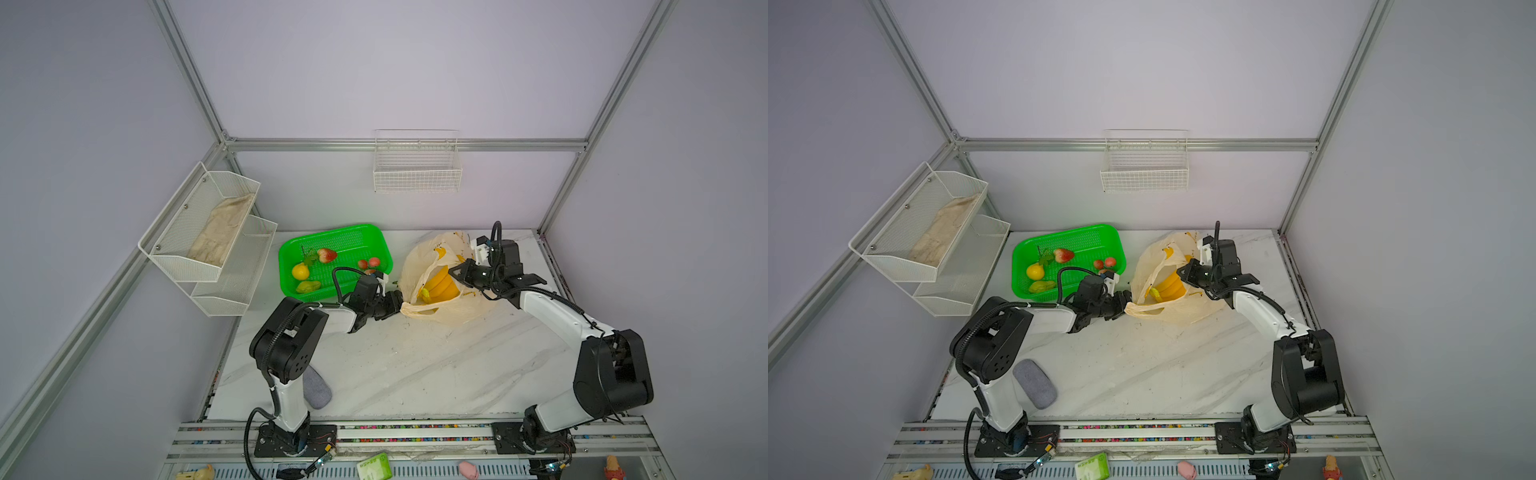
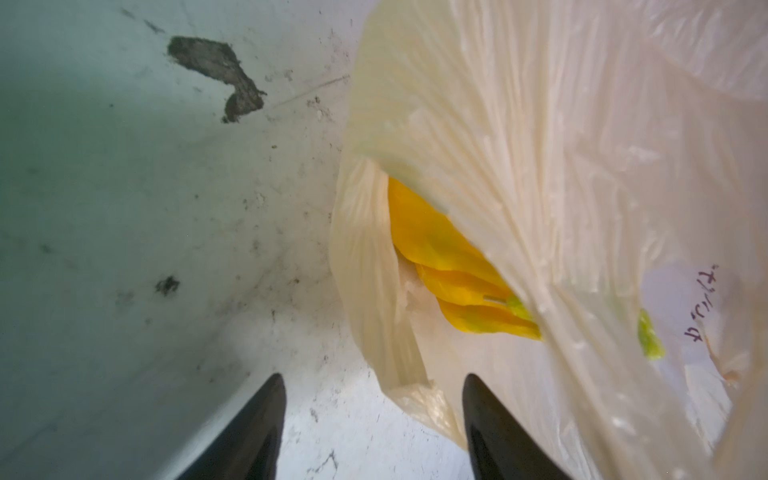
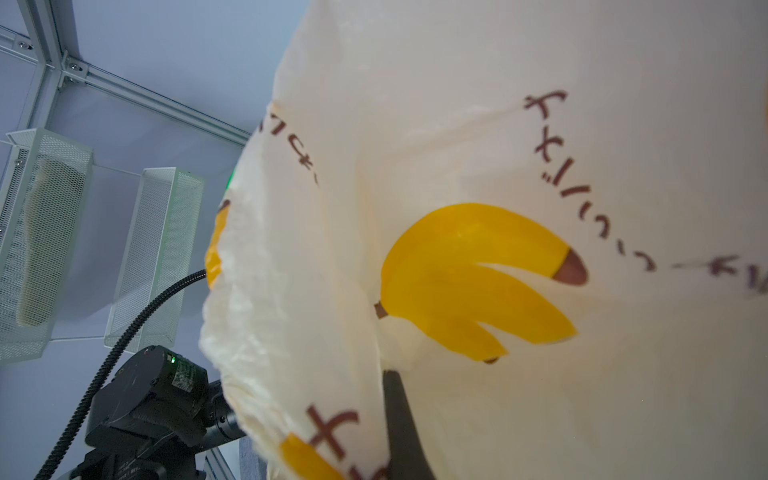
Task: Place the fake fruits into the plastic bag and tie a complex knot
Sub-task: 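Withdraw the left gripper from the bag while the right gripper holds the handle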
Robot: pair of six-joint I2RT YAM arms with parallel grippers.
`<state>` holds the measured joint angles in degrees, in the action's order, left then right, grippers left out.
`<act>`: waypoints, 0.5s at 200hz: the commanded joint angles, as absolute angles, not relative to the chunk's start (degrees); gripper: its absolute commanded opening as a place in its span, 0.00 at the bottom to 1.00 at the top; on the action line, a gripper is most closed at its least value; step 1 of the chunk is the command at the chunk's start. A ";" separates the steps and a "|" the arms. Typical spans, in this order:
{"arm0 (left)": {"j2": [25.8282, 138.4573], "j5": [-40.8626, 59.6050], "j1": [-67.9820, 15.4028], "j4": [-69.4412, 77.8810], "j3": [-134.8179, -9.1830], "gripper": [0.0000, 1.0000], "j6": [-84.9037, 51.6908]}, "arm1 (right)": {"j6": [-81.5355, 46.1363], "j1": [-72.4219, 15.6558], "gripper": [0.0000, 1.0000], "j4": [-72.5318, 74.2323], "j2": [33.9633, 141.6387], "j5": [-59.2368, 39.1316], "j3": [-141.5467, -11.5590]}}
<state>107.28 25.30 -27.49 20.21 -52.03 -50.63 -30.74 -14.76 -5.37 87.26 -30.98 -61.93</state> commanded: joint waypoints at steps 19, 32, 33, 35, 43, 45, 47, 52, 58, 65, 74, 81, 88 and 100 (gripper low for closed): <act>111.04 27.72 -28.55 24.25 -59.59 0.48 -51.90 | -29.80 -14.43 0.00 -5.27 88.16 -31.47 -62.68; 111.97 28.60 -28.87 25.21 -60.54 0.41 -52.36 | -29.60 -14.36 0.00 -5.28 88.38 -31.21 -62.80; 112.06 28.71 -28.89 25.31 -60.64 0.40 -52.37 | -29.61 -14.39 0.00 -5.32 88.44 -31.20 -62.86; 112.17 28.84 -28.89 25.38 -60.75 0.39 -52.42 | -29.62 -14.36 0.00 -5.35 88.49 -31.14 -62.91; 112.47 29.49 -29.05 25.69 -61.22 0.33 -52.55 | -29.44 -14.29 0.00 -5.57 88.54 -30.87 -63.09; 112.49 29.63 -29.08 25.74 -61.29 0.31 -52.56 | -29.38 -14.25 0.00 -5.59 88.47 -30.79 -63.08; 112.45 29.75 -29.09 25.77 -61.31 0.30 -52.60 | -29.38 -14.22 0.00 -5.62 88.50 -30.68 -63.16; 112.23 30.16 -29.09 26.04 -61.32 0.25 -52.65 | -29.03 -14.05 0.00 -5.90 88.28 -30.26 -63.32; 111.78 30.63 -29.09 26.34 -61.20 0.20 -52.65 | -28.42 -13.73 0.00 -6.68 88.04 -29.59 -63.68; 110.92 31.05 -29.08 26.74 -60.76 0.13 -52.49 | -27.45 -13.26 0.00 -8.22 87.53 -27.96 -64.49; 109.41 31.69 -29.09 27.42 -60.00 0.06 -52.39 | -25.67 -12.86 0.00 -10.92 86.81 -25.43 -65.92; 108.11 32.69 -29.14 27.75 -59.54 0.01 -52.43 | -23.96 -12.71 0.00 -13.58 86.04 -22.74 -67.28; 106.76 34.19 -29.09 27.90 -59.25 0.00 -52.76 | -22.20 -12.73 0.00 -16.38 85.33 -19.42 -69.05; 103.66 37.37 -29.22 28.21 -58.68 0.00 -53.51 | -19.27 -12.74 0.00 -21.55 84.16 -12.90 -71.99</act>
<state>111.35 30.85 -28.97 23.75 -56.16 -52.84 -26.06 -13.37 -11.84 87.68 -25.17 -65.84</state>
